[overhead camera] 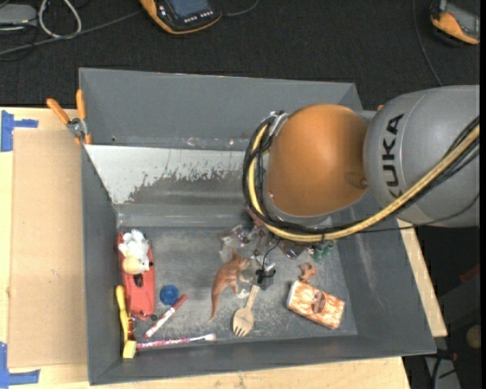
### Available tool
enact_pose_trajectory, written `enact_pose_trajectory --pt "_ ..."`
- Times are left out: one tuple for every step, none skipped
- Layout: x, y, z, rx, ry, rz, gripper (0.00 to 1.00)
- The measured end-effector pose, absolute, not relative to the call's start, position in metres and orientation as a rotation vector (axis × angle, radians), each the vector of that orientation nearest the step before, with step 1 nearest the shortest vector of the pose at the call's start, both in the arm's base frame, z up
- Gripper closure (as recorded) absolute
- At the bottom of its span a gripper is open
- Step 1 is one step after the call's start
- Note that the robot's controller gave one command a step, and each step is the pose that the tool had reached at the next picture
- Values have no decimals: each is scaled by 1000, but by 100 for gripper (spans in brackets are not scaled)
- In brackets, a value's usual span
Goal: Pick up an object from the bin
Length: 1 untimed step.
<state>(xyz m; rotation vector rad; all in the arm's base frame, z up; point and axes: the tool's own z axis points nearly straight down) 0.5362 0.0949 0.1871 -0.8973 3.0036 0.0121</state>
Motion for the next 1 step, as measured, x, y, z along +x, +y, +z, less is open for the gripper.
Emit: enact_pose_trajectory --pt "539 98 247 -943 2999 14 100"
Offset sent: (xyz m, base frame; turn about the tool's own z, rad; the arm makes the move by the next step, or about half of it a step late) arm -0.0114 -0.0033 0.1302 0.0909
